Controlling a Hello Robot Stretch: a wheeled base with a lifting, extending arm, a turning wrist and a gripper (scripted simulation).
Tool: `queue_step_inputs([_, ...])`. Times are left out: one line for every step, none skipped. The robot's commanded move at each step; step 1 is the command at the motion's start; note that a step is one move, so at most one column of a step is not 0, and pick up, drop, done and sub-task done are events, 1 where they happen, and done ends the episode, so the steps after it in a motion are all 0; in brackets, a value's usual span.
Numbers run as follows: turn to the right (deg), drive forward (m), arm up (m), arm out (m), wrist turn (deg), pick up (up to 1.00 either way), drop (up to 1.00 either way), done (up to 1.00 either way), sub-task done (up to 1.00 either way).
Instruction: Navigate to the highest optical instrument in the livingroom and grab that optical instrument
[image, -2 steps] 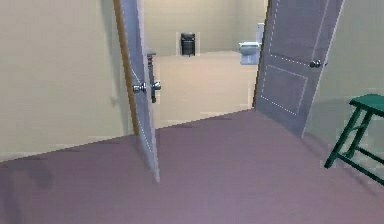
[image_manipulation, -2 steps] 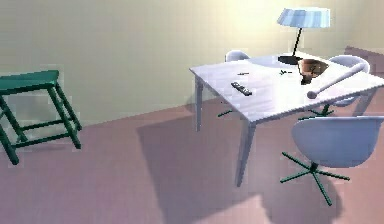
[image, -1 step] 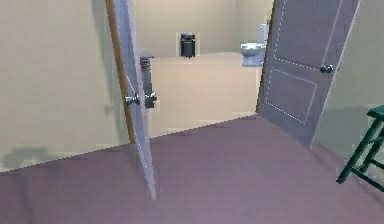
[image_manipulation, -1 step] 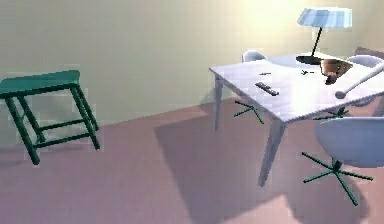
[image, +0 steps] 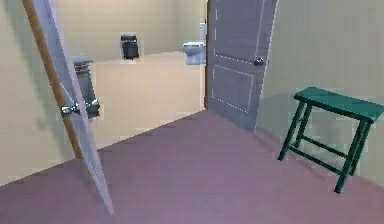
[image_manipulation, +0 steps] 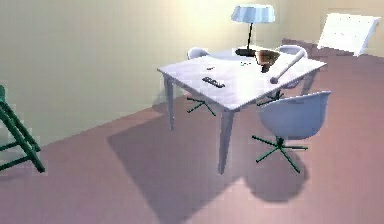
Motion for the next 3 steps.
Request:
queue_step_inputs([0.0, 1.0, 0.0, 0.0, 0.0, 0.0, 0.0, 0.0, 0.0])
queue_step_inputs([6.0, 0.0, 0.0, 0.0, 0.0, 0.0, 0.0, 0.0, 0.0])
queue_step_inputs([0.0, 0.25, 0.0, 0.0, 0.0, 0.0, 0.0, 0.0, 0.0])
